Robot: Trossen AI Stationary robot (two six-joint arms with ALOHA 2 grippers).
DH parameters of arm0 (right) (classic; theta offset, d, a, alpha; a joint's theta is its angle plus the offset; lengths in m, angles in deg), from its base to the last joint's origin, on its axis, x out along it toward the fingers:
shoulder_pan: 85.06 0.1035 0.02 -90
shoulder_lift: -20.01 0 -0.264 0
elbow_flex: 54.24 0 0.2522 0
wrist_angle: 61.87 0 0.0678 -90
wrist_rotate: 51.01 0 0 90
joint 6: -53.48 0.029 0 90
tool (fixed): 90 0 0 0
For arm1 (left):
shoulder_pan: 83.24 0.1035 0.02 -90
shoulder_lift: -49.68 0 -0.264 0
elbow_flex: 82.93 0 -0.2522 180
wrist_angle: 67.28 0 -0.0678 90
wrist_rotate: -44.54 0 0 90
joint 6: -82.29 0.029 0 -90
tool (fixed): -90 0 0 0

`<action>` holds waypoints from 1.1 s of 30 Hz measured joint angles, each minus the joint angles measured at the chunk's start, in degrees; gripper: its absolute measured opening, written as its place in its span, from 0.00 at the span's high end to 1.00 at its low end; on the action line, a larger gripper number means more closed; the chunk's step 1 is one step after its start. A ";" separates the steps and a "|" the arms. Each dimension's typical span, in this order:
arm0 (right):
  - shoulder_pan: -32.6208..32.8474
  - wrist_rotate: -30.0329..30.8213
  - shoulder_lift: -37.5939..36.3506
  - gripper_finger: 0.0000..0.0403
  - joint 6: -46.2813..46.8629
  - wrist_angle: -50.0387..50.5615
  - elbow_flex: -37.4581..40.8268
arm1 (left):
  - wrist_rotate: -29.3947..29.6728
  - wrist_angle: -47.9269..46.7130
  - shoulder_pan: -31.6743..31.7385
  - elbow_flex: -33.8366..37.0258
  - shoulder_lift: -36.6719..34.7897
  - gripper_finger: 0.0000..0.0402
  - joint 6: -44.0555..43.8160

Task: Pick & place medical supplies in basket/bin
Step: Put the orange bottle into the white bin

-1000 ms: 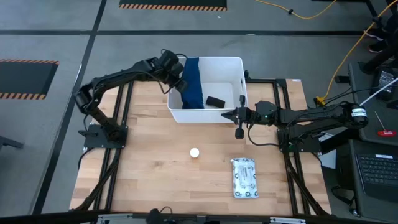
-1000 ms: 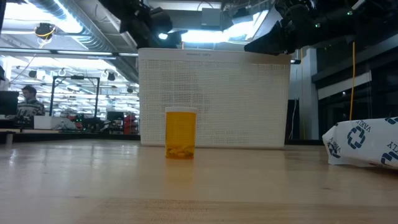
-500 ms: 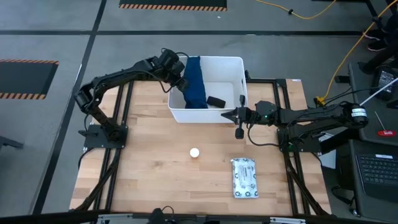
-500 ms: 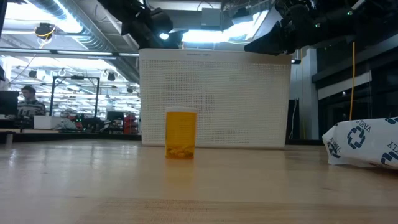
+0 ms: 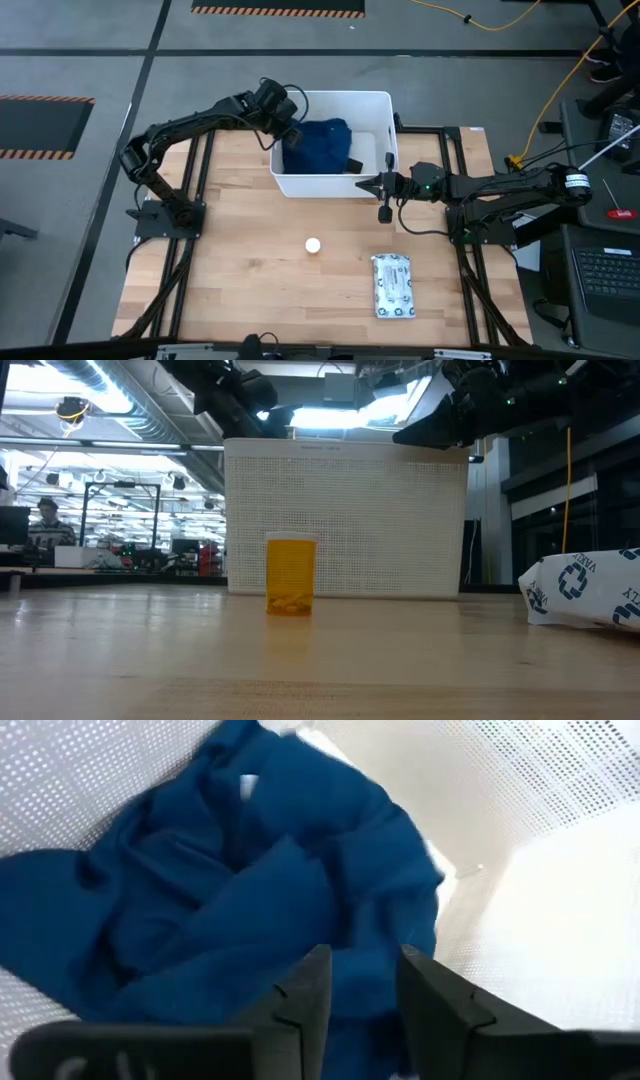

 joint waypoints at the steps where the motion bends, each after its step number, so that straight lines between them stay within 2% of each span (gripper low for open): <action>1: 0.00 0.00 0.00 0.98 0.00 0.00 0.00 | 0.01 -0.01 0.00 0.00 -0.08 0.72 0.65; 10: 0.00 0.00 0.00 0.98 0.02 0.04 0.00 | 0.80 2.00 0.02 0.21 -3.03 0.67 4.25; 21: 0.00 0.00 0.00 0.98 0.02 0.04 0.00 | 3.76 2.30 0.00 0.15 -16.22 0.69 12.55; 28: 0.01 0.00 0.00 0.98 0.01 0.04 0.00 | 5.03 2.15 -0.07 0.08 -26.55 0.76 19.27; 33: 0.02 -0.07 0.02 0.98 -1.16 0.02 0.00 | -0.10 2.16 -1.65 0.00 -32.03 0.84 26.85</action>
